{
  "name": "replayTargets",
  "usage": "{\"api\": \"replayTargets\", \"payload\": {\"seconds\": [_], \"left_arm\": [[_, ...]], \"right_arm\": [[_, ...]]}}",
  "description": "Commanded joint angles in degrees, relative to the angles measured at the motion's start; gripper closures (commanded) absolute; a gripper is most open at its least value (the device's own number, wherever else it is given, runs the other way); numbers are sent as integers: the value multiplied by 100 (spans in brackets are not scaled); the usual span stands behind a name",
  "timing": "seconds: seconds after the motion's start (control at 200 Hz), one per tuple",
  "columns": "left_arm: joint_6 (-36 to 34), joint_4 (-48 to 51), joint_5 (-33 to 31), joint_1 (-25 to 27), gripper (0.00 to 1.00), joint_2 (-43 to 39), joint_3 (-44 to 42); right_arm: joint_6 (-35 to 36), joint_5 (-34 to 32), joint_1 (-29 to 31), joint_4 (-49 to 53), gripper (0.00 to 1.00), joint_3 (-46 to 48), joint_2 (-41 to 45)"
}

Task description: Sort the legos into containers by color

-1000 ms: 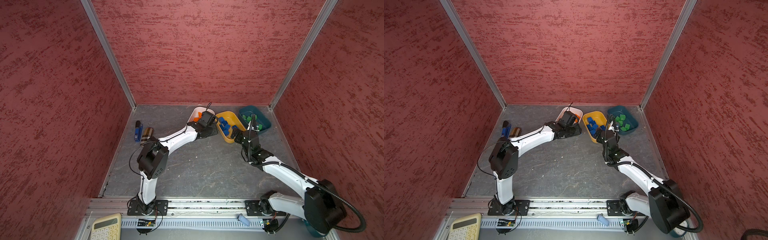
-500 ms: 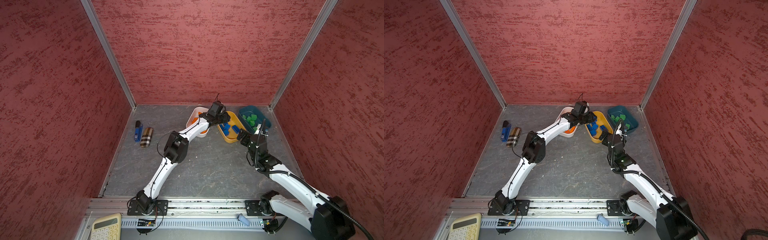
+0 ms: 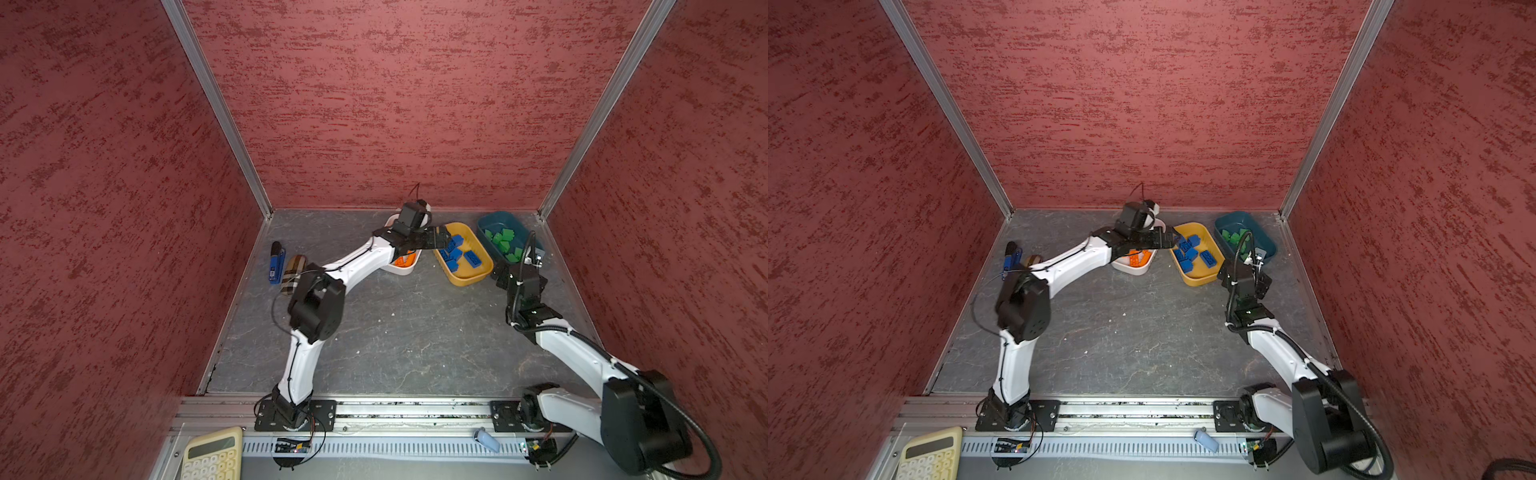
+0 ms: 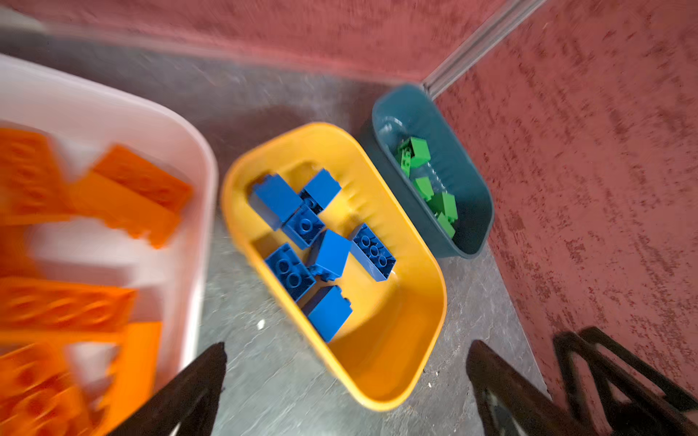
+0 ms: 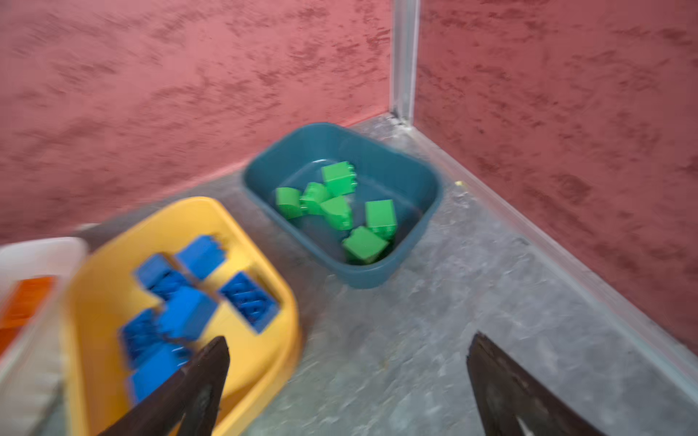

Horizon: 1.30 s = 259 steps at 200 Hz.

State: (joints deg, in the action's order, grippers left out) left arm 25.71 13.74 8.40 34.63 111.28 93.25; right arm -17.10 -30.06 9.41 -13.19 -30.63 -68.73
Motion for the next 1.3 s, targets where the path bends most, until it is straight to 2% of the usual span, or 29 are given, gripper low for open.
{"api": "replayTargets", "payload": {"seconds": [0.0, 0.12, 0.165, 0.195, 0.301, 0.361, 0.411, 0.436, 0.461, 0.486, 0.611, 0.726, 0.761, 0.842, 0.877, 0.942, 1.017, 1.067, 1.102, 1.142, 1.187, 1.227, 1.292], "left_arm": [[-454, -961, -1145, -568, 1, -1247, -1628], [-837, -1114, -2493, -1340, 1, -2479, -3370], [-1105, -1404, -2669, -1691, 1, -2854, -3996], [-1245, -1609, -2714, -1898, 1, -3056, -4367], [-1460, -2014, -2497, -2710, 1, -3439, -5216], [-1467, -2273, -2048, -3128, 1, -3442, -5475], [-1419, -2381, -1630, -3422, 1, -3424, -5528], [-1468, -2523, -1482, -3509, 1, -3402, -5558], [-1554, -2819, -1450, -3548, 1, -3361, -5648], [-1706, -3103, -1362, -3579, 1, -3316, -5723], [-2306, -3114, -1200, -3642, 1, -3071, -5642], [-2413, -4002, -1027, -3687, 1, -2613, -6030], [-2342, -3745, -986, -3706, 1, -2629, -5931], [-2425, -5098, -945, -3721, 1, -2463, -6411], [-2369, -4953, -948, -3719, 1, -2564, -6449], [-2384, -5529, -998, -3702, 1, -2599, -6771], [-2436, -7066, -901, -3721, 1, -2240, -7353], [-2352, -6353, -1004, -3709, 0, -2413, -7189], [-2465, -6875, -1116, -3643, 1, -2250, -7265], [-2404, -6408, -1080, -3650, 1, -2393, -7182], [-2457, -6798, -1098, -3639, 1, -2264, -7251], [-2415, -6449, -1079, -3648, 0, -2387, -7185], [-2431, -6602, -1101, -3644, 1, -2331, -7214]], "right_arm": [[805, 339, -401, -955, 1, 212, -468], [1006, 1161, -831, -2057, 1, 495, -961], [1067, 1573, -993, -2680, 1, 675, -1106], [1097, 1795, -1076, -2732, 1, 667, -1122], [1420, 2569, -1286, -3949, 1, 1043, -1251], [1465, 3195, -1437, -4498, 1, 1215, -1607], [1504, 3383, -1447, -5477, 1, 1443, -2102], [1500, 3362, -1462, -5268, 1, 1450, -1992], [1475, 3228, -1468, -4864, 1, 1353, -1841], [1400, 3075, -1468, -4920, 1, 1329, -1894], [1411, 3014, -1446, -5129, 1, 1398, -1945], [1415, 3016, -1449, -5126, 1, 1395, -1934], [1410, 3013, -1445, -5107, 1, 1393, -1933], [1416, 3022, -1445, -5111, 1, 1397, -1932], [1425, 3009, -1445, -5110, 1, 1393, -1926], [1412, 3015, -1436, -5110, 1, 1393, -1931], [1417, 3012, -1436, -5111, 1, 1393, -1931], [1414, 3015, -1433, -5107, 1, 1393, -1929], [1412, 3015, -1433, -5101, 1, 1393, -1928], [1414, 3006, -1444, -5102, 1, 1393, -1935], [1424, 3006, -1439, -5090, 1, 1385, -1942], [1428, 3006, -1433, -5094, 1, 1385, -1941], [1430, 3001, -1433, -5052, 1, 1349, -1956]]}}
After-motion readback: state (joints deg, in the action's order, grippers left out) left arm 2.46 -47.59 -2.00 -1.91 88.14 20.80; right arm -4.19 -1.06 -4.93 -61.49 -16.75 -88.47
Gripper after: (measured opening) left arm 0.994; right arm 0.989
